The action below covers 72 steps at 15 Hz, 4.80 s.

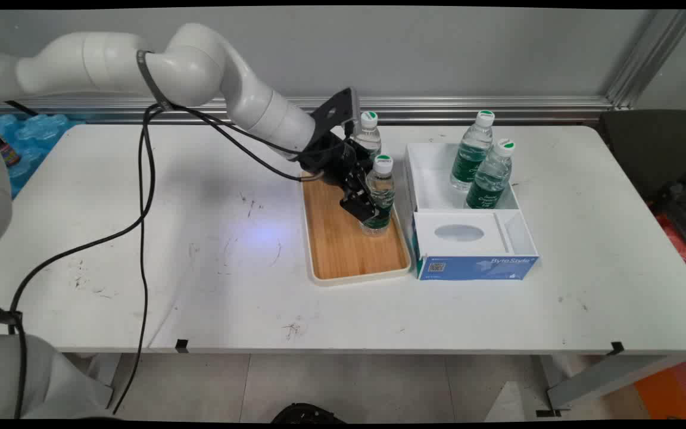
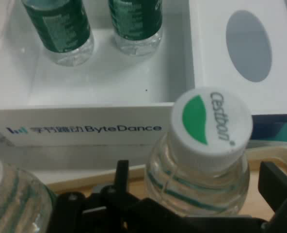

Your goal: Pick up the green bottle from the white box, then place the picked object on the tray

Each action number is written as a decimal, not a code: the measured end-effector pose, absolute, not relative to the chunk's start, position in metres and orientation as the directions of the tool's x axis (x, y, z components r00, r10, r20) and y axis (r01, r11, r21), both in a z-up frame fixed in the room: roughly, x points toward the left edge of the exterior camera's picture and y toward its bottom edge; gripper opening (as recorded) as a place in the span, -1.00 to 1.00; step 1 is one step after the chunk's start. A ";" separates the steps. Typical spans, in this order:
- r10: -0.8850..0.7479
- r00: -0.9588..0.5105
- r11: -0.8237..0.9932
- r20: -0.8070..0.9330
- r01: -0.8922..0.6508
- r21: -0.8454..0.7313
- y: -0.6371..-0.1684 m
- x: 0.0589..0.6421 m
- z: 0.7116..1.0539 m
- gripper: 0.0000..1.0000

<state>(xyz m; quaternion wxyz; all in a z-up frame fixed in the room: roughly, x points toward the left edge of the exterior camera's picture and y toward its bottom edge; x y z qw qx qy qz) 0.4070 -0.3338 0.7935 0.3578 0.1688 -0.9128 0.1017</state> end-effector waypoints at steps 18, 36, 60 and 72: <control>-0.413 -0.677 0.829 0.610 -0.556 -0.055 -0.244 0.450 0.964 1.00; -0.566 -0.527 0.691 0.634 -0.723 0.016 -0.340 0.257 0.916 1.00; -0.571 -0.543 0.703 0.615 -0.711 0.026 -0.432 0.178 0.804 -1.00; -0.518 -0.553 0.717 0.653 -0.696 -0.021 -0.400 0.198 0.873 -1.00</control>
